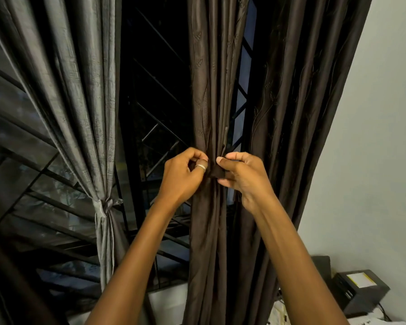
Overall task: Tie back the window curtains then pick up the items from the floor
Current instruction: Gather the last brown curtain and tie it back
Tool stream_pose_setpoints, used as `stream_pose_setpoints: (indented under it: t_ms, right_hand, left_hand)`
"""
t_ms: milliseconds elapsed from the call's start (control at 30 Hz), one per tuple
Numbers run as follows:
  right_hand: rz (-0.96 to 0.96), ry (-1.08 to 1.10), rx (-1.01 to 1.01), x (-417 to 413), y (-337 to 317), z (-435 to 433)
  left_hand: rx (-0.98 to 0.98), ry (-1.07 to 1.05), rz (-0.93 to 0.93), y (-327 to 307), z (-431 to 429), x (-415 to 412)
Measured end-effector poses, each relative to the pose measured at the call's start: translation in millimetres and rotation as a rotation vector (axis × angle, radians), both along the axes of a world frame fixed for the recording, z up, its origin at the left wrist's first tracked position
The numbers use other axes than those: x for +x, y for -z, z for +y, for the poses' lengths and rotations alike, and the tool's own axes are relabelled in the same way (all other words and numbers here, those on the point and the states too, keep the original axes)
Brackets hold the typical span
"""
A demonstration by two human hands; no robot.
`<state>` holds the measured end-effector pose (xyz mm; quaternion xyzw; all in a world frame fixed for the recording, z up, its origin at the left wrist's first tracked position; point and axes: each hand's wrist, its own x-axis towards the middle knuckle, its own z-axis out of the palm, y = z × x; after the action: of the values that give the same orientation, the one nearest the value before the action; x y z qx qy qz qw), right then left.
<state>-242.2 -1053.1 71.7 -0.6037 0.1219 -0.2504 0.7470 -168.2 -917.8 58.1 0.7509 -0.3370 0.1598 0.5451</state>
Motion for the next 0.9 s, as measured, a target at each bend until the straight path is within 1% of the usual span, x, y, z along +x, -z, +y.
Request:
stream_pose_setpoints:
  t_ms: [67,100,200,300,367,467,533,567,667,767,833,900]
  right_hand:
    - [-0.022,0.003,0.066,-2.4,2.6,2.6]
    - [-0.031,0.009,0.080,-2.5,4.1,3.6]
    - [-0.057,0.047,0.085,-1.0,7.8,6.9]
    - [-0.071,0.091,0.073,2.0,10.1,10.6]
    - [-0.083,0.094,0.056,3.7,11.8,14.7]
    - [-0.101,0.116,-0.015,5.9,15.9,19.3]
    - [-0.120,0.115,-0.070,5.8,19.9,21.7]
    - [-0.119,0.135,-0.146,5.9,23.2,22.9]
    - [-0.098,0.221,-0.500,5.2,36.3,28.0]
    - [-0.105,0.195,-0.842,4.8,48.3,35.4]
    - [-0.080,0.162,-0.998,5.9,54.9,40.8]
    - [-0.070,0.207,-1.087,8.2,61.7,45.4]
  left_hand:
    - [0.002,0.057,0.080,-2.3,3.7,-2.3]
    - [0.024,0.086,0.090,-3.2,5.8,-3.2]
    - [0.136,0.155,0.022,-2.3,10.4,-4.5]
    - [0.246,0.126,-0.103,1.0,11.1,-3.7]
    - [0.253,0.072,-0.170,3.0,9.3,-3.1]
    - [0.228,0.009,-0.200,5.2,8.5,-0.9]
    - [0.216,0.011,-0.170,5.9,9.4,0.5]
    - [0.203,0.016,-0.141,5.5,10.1,0.6]
    - [0.159,0.019,-0.027,2.3,9.9,2.8]
    - [0.147,0.007,0.095,-2.2,9.8,7.5]
    - [0.137,-0.002,0.153,-5.2,10.1,10.2]
    - [0.144,0.001,0.175,-7.1,10.0,10.0]
